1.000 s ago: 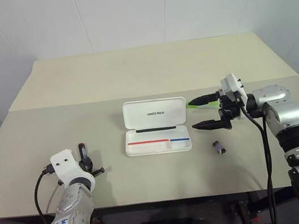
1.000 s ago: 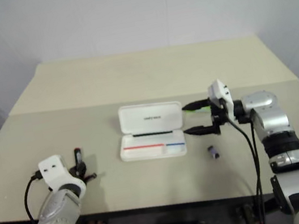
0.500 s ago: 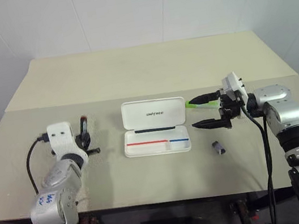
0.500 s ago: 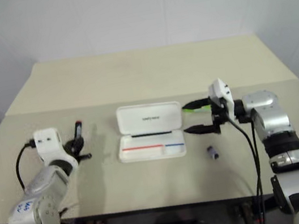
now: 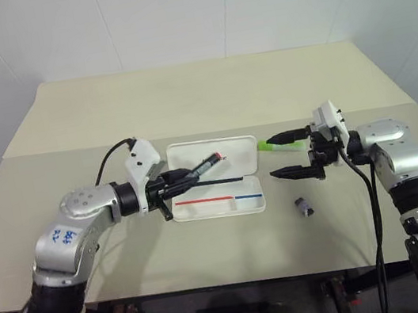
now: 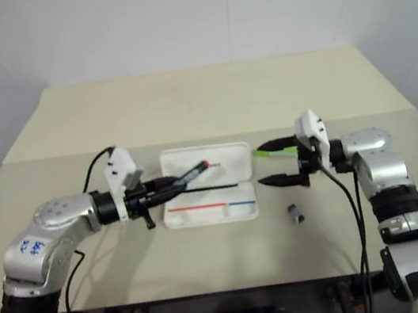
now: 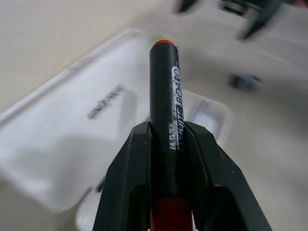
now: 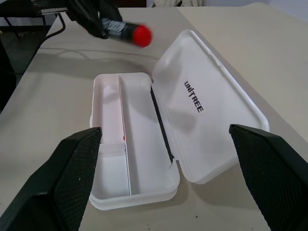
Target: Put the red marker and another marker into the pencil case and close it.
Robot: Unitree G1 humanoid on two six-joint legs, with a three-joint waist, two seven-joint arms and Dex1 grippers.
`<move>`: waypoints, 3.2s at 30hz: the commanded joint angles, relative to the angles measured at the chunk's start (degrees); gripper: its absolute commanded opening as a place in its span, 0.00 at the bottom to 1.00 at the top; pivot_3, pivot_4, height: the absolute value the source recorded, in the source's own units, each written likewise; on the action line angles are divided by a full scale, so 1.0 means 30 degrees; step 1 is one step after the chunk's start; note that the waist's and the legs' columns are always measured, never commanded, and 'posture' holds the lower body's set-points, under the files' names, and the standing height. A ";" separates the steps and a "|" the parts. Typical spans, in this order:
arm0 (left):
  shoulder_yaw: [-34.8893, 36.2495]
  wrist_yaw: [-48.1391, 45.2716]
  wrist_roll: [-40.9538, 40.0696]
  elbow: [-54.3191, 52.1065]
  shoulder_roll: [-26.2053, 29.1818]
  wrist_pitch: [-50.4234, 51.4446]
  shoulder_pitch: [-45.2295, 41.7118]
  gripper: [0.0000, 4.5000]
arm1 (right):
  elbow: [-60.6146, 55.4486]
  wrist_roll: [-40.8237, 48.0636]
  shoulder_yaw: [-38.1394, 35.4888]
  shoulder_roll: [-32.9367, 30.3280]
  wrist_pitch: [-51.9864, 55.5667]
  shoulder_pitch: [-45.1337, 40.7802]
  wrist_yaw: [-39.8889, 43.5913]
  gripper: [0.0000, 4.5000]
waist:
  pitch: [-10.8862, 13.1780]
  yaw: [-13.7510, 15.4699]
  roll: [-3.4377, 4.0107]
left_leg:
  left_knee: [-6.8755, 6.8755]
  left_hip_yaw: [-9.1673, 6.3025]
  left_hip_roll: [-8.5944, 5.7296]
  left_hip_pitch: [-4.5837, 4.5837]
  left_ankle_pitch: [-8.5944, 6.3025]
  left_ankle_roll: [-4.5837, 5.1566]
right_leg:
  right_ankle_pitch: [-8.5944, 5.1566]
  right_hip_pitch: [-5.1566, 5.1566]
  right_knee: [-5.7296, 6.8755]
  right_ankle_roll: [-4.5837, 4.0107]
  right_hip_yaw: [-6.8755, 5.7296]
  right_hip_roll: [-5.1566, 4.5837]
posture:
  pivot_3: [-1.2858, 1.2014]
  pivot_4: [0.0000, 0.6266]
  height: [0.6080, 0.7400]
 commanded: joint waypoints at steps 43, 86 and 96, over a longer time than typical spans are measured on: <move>-0.3313 -0.8199 0.6744 1.9001 -0.5390 -1.1831 -0.9445 0.99 | -0.5091 0.0873 -0.1936 -0.0907 0.1002 0.4143 -0.3132 1.00 | 0.0002 0.0124 0.0002 | 0.0002 0.0042 0.0003 -0.0061 -0.0021 0.0041 | -0.0001 -0.0029 0.0013 0.0051 0.0023 0.0017 | 0.52 0.24 1.00; 0.5842 -0.8375 -0.3859 0.1671 0.2094 -0.4922 0.3511 0.99 | 1.5189 -0.8568 0.0765 0.3951 -0.1752 -0.9577 -0.9852 1.00 | 0.0018 -0.1126 0.0031 | -0.0064 0.0144 0.0029 0.0006 -0.0003 0.0017 | -0.0001 -0.0063 0.0057 0.0051 0.0143 0.0035 | 0.52 0.24 1.00; 0.7000 -0.7084 -0.4727 0.0034 0.2638 -0.4421 0.4879 0.99 | 1.5593 -0.9351 0.0484 0.4626 0.0098 -0.9509 -1.2160 1.00 | 0.0019 -0.1452 0.0031 | -0.0083 0.0146 0.0033 0.0005 -0.0003 0.0016 | -0.0002 -0.0063 0.0044 0.0048 0.0144 0.0030 | 0.52 0.24 1.00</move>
